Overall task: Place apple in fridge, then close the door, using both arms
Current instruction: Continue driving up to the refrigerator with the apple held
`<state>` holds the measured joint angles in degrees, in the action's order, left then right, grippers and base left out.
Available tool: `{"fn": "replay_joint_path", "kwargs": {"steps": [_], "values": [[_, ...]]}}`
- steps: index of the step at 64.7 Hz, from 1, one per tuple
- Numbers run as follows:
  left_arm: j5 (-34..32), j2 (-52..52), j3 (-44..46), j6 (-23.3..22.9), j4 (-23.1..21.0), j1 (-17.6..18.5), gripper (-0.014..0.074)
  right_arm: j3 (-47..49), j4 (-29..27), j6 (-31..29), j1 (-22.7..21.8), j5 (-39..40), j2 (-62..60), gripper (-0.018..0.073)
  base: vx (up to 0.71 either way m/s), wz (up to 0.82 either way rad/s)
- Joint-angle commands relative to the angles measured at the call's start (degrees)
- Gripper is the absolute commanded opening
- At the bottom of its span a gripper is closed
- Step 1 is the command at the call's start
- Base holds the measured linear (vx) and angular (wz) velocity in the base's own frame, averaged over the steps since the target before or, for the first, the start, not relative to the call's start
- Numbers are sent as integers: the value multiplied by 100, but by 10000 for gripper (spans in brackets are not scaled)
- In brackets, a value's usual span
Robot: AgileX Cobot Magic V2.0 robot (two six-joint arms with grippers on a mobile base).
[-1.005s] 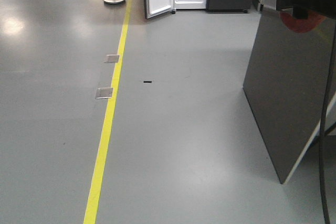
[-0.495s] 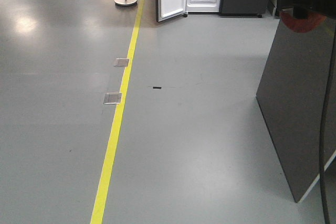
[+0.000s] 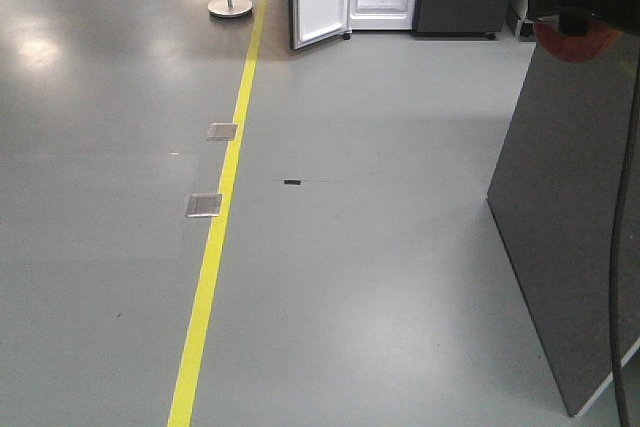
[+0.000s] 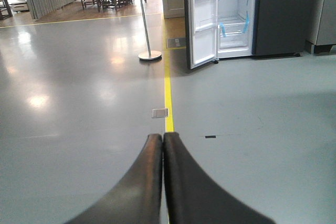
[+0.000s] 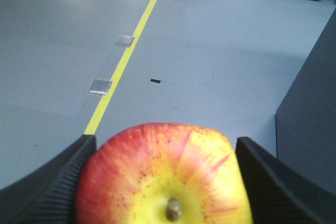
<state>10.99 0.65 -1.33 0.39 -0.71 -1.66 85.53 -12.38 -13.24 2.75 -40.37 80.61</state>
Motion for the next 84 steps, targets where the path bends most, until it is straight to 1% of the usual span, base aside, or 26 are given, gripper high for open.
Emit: {"fn": "replay_joint_path", "kwargs": {"steps": [1,84], "values": [[-390,86,96,0,-59,48,-6,171,-41,-26,4,451,-192,171,20,-5],[-390,86,96,0,-59,48,-6,171,-41,-20,4,451,-192,171,24,0]]}}
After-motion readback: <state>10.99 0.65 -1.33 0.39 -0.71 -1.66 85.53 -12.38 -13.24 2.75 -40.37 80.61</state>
